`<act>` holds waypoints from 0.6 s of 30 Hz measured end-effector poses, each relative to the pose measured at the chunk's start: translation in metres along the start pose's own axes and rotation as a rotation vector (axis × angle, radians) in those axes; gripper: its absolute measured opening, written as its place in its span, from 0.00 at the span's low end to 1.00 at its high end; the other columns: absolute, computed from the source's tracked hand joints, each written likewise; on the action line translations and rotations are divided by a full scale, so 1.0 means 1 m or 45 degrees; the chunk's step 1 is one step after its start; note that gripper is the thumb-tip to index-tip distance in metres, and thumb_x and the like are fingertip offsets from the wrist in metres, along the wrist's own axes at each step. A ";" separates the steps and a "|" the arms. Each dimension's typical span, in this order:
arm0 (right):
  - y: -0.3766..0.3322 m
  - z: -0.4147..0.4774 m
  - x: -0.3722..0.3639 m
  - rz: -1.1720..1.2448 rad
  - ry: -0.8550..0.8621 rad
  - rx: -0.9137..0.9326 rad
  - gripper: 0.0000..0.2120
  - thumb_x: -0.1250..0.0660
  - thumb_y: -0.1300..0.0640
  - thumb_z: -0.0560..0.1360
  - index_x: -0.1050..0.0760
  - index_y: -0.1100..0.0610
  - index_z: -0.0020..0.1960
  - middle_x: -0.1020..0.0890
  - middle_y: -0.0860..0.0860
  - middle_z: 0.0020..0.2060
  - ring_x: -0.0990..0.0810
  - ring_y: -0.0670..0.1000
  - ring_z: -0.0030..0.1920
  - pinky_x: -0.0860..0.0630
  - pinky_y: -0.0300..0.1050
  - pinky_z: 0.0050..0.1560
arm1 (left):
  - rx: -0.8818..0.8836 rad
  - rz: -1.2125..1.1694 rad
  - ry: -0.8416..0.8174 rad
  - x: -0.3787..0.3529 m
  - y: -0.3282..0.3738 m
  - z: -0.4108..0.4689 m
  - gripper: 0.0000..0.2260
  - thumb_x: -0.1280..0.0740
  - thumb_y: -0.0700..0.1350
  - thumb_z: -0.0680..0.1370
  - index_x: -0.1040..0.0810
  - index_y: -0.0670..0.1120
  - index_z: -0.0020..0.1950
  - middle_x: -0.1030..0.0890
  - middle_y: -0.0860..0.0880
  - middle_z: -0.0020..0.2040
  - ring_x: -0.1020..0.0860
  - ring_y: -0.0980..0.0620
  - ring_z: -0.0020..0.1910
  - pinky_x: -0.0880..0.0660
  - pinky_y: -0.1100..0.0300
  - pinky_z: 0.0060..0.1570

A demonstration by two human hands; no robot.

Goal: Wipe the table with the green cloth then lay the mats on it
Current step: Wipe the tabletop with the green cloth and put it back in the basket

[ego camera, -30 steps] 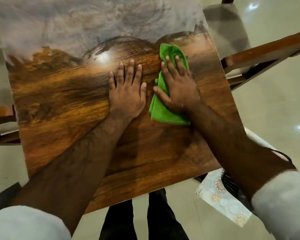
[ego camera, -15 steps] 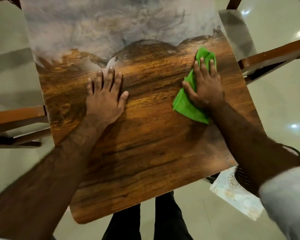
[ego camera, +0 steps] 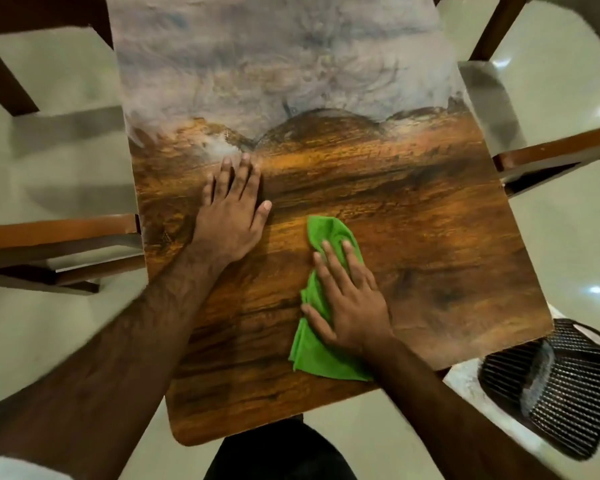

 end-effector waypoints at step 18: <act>-0.082 0.279 0.027 -0.087 0.005 0.062 0.43 0.58 0.31 0.84 0.51 0.57 0.90 0.51 0.57 0.90 0.55 0.65 0.89 0.48 0.66 0.85 | 0.049 -0.598 0.370 0.013 -0.037 -0.033 0.39 0.50 0.61 0.87 0.57 0.37 0.89 0.61 0.40 0.90 0.62 0.42 0.89 0.59 0.37 0.87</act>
Point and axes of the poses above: each hand's wrist, its own z-axis towards the middle knuckle, its own x-axis out of the back of the hand, y = z × x, the point moved 5 cm from there along z, towards the middle knuckle
